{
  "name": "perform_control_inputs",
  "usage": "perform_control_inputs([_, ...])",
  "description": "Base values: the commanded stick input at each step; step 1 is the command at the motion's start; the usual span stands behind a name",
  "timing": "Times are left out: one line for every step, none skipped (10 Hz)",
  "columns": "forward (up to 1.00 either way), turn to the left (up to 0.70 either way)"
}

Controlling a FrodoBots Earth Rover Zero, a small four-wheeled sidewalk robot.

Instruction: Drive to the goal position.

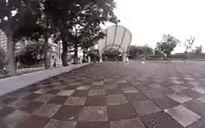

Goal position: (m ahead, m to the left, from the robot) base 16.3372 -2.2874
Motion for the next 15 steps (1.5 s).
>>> perform_control_inputs([1.0, 0.0])
perform_control_inputs([1.0, 0.0])
perform_control_inputs([1.0, 0.0])
perform_control_inputs([1.0, 0.0])
perform_control_inputs([1.0, 0.0])
perform_control_inputs([1.0, 0.0])
perform_control_inputs([1.0, 0.0])
perform_control_inputs([1.0, 0.0])
perform_control_inputs([1.0, 0.0])
perform_control_inputs([1.0, 0.0])
perform_control_inputs([1.0, 0.0])
perform_control_inputs([1.0, 0.0])
perform_control_inputs([1.0, 0.0])
perform_control_inputs([1.0, 0.0])
perform_control_inputs([1.0, 0.0])
